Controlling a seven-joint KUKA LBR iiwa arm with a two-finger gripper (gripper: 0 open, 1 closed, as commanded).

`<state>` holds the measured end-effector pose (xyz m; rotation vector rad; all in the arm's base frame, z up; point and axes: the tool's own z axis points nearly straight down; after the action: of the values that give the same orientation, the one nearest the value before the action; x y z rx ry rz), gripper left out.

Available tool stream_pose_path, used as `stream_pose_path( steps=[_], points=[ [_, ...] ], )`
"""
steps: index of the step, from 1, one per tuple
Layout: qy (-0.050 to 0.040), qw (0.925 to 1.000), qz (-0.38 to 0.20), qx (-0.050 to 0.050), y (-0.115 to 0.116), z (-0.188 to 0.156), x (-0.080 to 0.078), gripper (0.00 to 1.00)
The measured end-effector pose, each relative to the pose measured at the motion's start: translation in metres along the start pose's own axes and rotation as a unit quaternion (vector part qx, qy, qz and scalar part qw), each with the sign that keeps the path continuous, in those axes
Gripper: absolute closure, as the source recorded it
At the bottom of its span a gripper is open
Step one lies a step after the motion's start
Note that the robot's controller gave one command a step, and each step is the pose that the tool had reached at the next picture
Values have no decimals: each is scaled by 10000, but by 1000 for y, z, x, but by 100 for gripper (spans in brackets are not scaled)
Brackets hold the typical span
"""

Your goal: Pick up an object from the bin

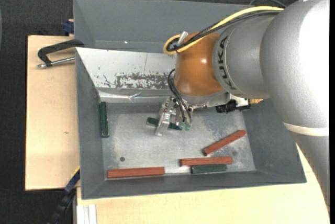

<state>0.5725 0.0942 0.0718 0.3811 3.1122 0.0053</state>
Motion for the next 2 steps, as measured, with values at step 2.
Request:
stream_pose_path(
  steps=[2],
  points=[
    [38,10000,0,15,0,-16,2,100]
  ],
)
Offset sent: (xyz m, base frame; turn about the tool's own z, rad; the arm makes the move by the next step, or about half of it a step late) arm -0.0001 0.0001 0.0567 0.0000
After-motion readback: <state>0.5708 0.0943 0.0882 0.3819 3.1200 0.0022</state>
